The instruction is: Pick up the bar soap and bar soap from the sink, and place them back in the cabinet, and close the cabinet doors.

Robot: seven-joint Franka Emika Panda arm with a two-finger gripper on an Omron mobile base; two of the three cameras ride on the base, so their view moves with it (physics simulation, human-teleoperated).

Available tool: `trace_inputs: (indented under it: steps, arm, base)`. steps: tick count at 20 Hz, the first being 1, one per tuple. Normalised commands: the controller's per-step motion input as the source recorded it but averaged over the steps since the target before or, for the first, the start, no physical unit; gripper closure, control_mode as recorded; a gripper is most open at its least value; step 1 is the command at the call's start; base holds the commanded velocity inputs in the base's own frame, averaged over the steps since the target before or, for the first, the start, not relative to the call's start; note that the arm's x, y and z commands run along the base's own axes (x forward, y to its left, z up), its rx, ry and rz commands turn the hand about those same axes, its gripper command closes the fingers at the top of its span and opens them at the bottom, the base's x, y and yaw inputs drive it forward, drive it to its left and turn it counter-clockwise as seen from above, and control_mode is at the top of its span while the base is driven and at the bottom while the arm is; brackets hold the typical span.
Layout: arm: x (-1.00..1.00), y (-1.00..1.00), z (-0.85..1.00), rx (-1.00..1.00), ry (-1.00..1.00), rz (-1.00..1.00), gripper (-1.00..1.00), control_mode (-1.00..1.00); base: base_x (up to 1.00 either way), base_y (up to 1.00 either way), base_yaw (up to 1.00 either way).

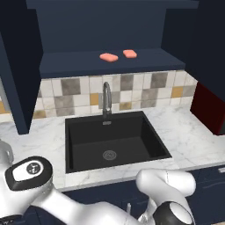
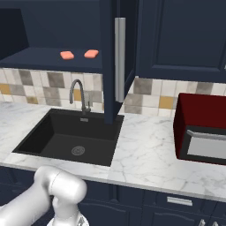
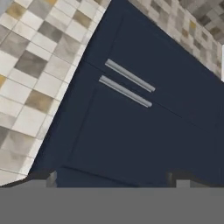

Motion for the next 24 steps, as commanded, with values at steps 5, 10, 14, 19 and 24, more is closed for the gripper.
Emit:
trace_inputs:
  steps: [5,10,14,19,24]
  arm:
    - [0.38,0.49,-0.1,0.0,-0.12,0.0,-1.0,-1.0]
    - [0.3,0.34,-0.03,0.02,-0.15,0.0,-1.0,-1.0]
    - [0.12,0.04,0.0,0.05,-0.14,-0.05,-1.0,-1.0]
    - [0.02,0.0,0.0,0.05,-0.11,-0.07,-1.0,-1.0]
    - [0.0,0.0,0.0,0.06,-0.08,-0.03,-1.0,-1.0]
  base:
    - [0.0,0.0,0.0]
    - [0.0,0.0,0.0]
    - [0.0,0.0,0.0]
    - [0.0,0.0,0.0]
    - [0.0,0.0,0.0]
